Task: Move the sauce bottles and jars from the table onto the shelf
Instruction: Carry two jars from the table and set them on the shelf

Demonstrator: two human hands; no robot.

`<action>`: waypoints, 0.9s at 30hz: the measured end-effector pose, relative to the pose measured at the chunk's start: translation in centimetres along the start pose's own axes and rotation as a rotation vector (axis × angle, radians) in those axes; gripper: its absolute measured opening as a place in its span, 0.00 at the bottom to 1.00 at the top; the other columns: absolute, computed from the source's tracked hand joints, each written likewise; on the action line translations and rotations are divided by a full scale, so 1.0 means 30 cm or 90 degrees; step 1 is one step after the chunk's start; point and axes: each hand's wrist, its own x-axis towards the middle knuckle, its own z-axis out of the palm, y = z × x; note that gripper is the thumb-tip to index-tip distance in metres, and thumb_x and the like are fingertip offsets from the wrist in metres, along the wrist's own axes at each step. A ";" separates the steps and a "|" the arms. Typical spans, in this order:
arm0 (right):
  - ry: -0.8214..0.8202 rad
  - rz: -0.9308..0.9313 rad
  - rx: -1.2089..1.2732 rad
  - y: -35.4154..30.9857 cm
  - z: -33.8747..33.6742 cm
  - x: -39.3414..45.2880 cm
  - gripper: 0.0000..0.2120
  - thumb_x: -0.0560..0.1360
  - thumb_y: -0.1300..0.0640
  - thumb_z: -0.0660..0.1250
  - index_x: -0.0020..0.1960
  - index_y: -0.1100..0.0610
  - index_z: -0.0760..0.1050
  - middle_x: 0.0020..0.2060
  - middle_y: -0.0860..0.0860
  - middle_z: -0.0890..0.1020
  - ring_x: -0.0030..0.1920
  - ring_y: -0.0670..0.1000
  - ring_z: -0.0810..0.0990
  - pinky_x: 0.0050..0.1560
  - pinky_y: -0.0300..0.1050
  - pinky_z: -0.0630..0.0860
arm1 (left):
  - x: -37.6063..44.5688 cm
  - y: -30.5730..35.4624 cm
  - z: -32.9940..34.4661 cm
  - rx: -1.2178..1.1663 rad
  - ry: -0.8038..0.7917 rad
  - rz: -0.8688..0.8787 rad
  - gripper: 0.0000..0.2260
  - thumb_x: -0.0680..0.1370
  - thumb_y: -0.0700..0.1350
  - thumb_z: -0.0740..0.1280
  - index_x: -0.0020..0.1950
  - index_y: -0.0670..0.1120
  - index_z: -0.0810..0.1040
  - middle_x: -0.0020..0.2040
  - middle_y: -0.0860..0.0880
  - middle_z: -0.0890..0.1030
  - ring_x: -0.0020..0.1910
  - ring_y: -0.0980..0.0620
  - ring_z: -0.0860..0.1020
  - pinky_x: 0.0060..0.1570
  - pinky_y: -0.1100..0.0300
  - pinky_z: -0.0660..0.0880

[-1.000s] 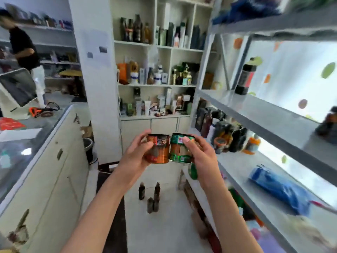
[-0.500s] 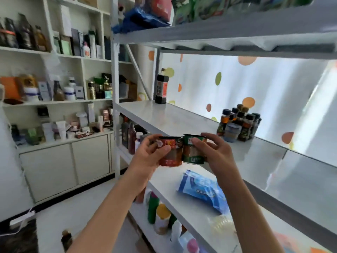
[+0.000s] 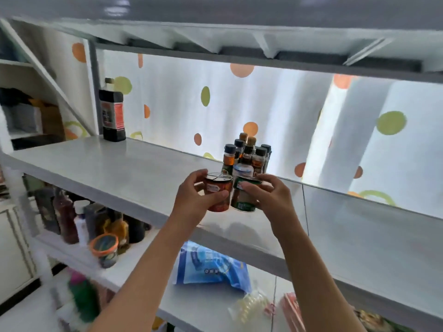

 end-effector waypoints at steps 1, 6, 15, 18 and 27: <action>0.020 0.007 -0.019 0.008 0.007 0.022 0.21 0.69 0.60 0.78 0.59 0.60 0.75 0.48 0.59 0.85 0.47 0.55 0.86 0.44 0.46 0.84 | 0.036 -0.016 0.011 0.014 -0.021 -0.006 0.31 0.66 0.40 0.79 0.66 0.47 0.72 0.58 0.49 0.79 0.53 0.55 0.78 0.41 0.68 0.77; 0.071 0.026 -0.134 0.039 0.015 0.085 0.26 0.66 0.61 0.80 0.59 0.58 0.74 0.49 0.54 0.82 0.43 0.44 0.83 0.35 0.32 0.77 | 0.174 -0.099 0.048 0.090 -0.090 0.010 0.28 0.64 0.43 0.81 0.59 0.50 0.72 0.52 0.53 0.78 0.52 0.54 0.78 0.42 0.68 0.76; 0.019 0.007 -0.148 0.138 -0.024 0.061 0.33 0.70 0.76 0.68 0.65 0.46 0.72 0.52 0.50 0.85 0.51 0.44 0.85 0.44 0.38 0.79 | 0.203 -0.179 0.043 0.124 -0.164 0.044 0.39 0.61 0.44 0.81 0.68 0.55 0.68 0.60 0.51 0.79 0.56 0.53 0.79 0.59 0.51 0.77; 0.031 -0.005 -0.154 0.151 -0.029 0.069 0.31 0.69 0.72 0.74 0.61 0.43 0.73 0.51 0.49 0.85 0.50 0.42 0.84 0.45 0.38 0.80 | 0.193 -0.178 0.045 0.131 -0.170 0.054 0.40 0.59 0.49 0.77 0.69 0.54 0.68 0.58 0.52 0.79 0.56 0.52 0.79 0.59 0.50 0.77; 0.116 -0.064 -0.284 0.187 -0.021 0.100 0.33 0.66 0.55 0.81 0.66 0.46 0.72 0.52 0.43 0.82 0.55 0.45 0.81 0.55 0.46 0.80 | 0.190 -0.173 0.046 0.149 -0.123 0.056 0.37 0.61 0.48 0.81 0.67 0.51 0.70 0.58 0.51 0.77 0.55 0.56 0.78 0.58 0.54 0.77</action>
